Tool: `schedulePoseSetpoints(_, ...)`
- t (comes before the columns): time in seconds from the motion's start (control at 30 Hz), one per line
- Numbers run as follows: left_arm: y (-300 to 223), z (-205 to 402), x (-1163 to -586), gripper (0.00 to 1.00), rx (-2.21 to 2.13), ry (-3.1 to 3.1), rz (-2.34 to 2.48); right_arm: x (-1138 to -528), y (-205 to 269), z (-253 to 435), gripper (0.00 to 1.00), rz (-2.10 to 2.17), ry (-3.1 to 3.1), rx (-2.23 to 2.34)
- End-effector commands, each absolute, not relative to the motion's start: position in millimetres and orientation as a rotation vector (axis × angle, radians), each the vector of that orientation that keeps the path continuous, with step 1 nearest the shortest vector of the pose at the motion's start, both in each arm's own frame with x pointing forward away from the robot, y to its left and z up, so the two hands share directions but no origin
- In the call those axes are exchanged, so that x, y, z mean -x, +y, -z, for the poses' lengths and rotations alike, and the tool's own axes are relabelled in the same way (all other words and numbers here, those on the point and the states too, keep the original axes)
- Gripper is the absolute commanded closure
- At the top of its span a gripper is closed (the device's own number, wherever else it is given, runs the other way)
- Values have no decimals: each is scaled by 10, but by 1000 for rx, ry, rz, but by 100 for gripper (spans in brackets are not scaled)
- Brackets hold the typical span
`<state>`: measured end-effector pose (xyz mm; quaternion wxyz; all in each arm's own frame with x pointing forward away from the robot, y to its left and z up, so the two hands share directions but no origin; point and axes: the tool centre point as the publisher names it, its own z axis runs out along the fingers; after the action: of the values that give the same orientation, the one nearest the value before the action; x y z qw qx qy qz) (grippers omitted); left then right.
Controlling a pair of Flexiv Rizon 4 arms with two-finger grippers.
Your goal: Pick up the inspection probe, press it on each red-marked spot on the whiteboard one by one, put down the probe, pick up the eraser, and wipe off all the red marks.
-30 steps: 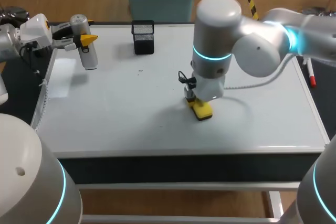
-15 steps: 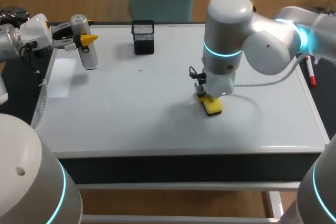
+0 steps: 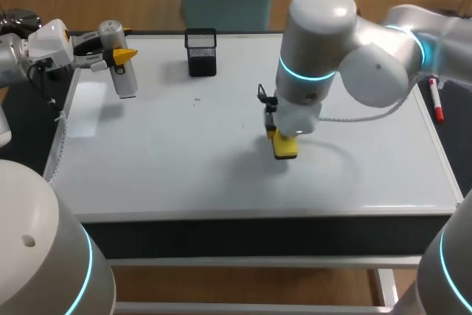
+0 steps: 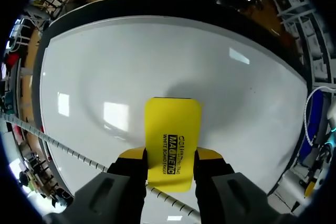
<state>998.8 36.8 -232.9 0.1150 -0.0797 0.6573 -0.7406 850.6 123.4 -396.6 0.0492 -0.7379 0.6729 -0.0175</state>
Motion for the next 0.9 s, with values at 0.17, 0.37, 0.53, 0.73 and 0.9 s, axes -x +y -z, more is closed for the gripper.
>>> schedulePoseSetpoints(0.17, 368, 2327, -9996, 100, 230, 1925, 2172, -8574, 1492, 4056, 100, -97, 2142, 2253)
schedulePoseSetpoints(0.37, 368, 2327, -9996, 100, 230, 1925, 2172, -8515, 1598, 4163, 100, -104, 2135, 2271)
schedulePoseSetpoints(0.53, 368, 2327, -9996, 100, 230, 1925, 2172, -8431, 1642, 4198, 100, -53, 2118, 2285)
schedulePoseSetpoints(0.73, 368, 2327, -9996, 100, 230, 1925, 2172, -8355, 1666, 4267, 100, -32, 2111, 2295)
schedulePoseSetpoints(0.9, 368, 2327, -9996, 100, 230, 1925, 2172, -8307, 1668, 4306, 100, -9, 2111, 2304)
